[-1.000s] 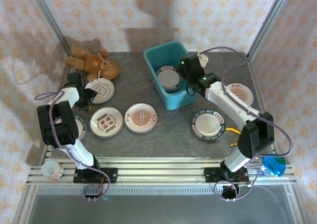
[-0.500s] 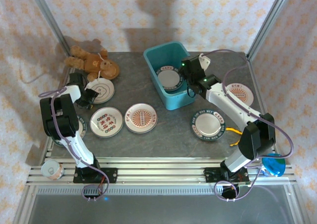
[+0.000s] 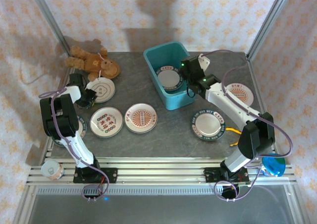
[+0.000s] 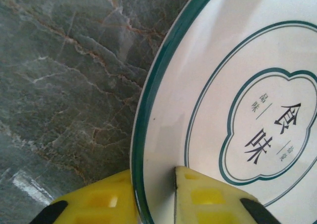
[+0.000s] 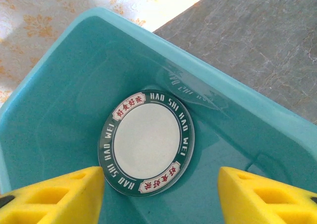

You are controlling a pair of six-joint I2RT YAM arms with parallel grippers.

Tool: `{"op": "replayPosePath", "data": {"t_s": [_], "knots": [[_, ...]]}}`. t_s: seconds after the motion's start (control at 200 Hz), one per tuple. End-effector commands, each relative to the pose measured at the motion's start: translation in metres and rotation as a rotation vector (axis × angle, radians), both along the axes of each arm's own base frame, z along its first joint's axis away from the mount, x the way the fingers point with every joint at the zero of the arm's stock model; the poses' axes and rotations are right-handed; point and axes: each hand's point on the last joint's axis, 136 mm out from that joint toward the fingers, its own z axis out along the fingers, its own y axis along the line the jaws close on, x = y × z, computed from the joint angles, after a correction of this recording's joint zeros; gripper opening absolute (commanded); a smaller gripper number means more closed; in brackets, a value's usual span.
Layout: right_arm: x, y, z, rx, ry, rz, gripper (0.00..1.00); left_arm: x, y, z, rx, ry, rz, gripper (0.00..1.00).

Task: Place the plates into the plastic bin on the countertop

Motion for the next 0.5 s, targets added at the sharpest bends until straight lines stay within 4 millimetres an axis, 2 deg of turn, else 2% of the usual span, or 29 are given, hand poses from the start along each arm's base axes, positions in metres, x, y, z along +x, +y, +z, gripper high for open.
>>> {"op": "replayPosePath", "data": {"t_s": [0.0,0.335,0.495], "knots": [[-0.001,0.000,0.005,-0.015,-0.002,-0.006,0.62,-0.010,0.001,0.001,0.013,0.017,-0.017,0.16],[-0.004,-0.002,0.006,-0.003,-0.013,-0.006,0.61,-0.037,-0.010,0.032,0.018,-0.050,0.005,0.00],[-0.004,0.002,0.006,0.006,-0.011,0.011,0.58,-0.042,-0.016,0.052,0.010,-0.114,0.005,0.00]]}}
